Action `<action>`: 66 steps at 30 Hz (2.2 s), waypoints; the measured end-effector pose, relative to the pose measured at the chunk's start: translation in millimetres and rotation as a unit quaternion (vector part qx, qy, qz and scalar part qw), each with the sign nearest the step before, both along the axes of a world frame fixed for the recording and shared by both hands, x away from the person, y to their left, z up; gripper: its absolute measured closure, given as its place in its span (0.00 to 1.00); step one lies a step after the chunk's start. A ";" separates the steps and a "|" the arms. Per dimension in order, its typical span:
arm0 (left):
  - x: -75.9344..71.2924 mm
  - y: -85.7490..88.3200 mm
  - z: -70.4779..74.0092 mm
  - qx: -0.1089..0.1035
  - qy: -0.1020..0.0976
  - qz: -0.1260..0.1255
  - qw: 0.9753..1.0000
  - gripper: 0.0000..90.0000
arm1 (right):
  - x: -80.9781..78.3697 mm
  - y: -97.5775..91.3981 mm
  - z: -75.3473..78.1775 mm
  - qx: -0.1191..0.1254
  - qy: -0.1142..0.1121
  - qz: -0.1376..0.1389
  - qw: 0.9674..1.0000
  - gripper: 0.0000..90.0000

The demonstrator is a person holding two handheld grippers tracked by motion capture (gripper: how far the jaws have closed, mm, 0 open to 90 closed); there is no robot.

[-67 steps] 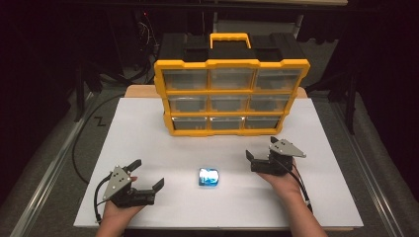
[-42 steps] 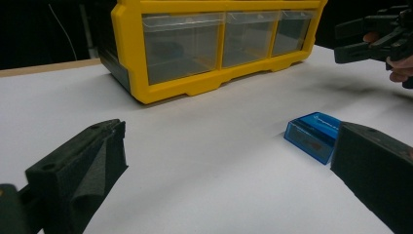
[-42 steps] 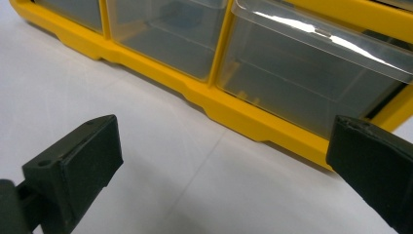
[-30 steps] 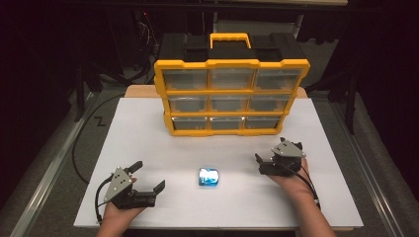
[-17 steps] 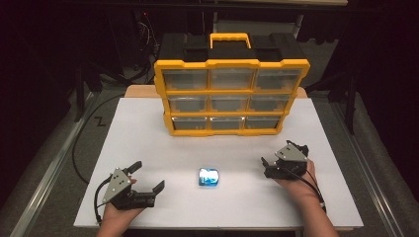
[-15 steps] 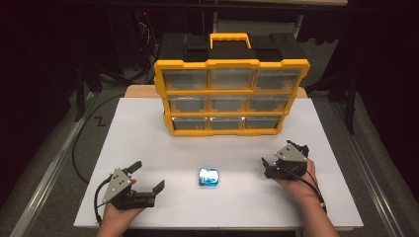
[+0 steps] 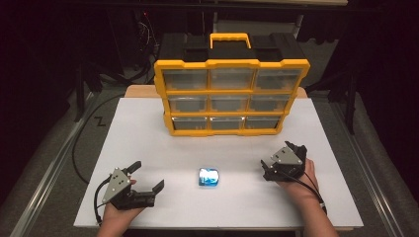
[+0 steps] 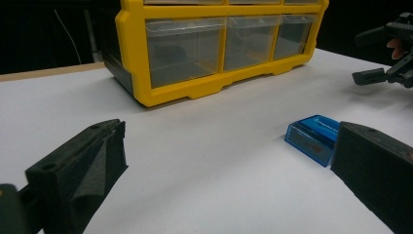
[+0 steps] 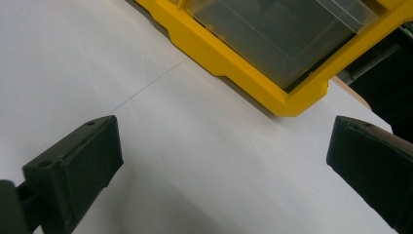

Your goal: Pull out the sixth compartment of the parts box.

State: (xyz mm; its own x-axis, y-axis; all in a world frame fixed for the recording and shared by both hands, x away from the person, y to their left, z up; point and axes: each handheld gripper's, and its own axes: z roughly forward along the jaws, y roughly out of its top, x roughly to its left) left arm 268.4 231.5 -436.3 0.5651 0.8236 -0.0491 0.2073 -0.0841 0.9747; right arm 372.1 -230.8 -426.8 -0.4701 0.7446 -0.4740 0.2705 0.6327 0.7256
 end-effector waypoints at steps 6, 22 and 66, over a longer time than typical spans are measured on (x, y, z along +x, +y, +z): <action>0.5 0.5 -0.2 -0.002 0.001 -0.001 1.000 0.00 | -1.0 2.5 -0.4 -0.019 -0.009 0.000 1.000 0.01; -0.5 0.0 0.4 -0.005 0.001 -0.004 1.000 0.00 | -4.5 8.5 -0.6 -0.096 -0.036 0.015 0.995 0.01; -0.7 -1.4 -0.6 0.000 0.001 -0.007 1.000 0.00 | -21.6 41.4 -2.3 -0.328 -0.114 0.058 0.936 0.02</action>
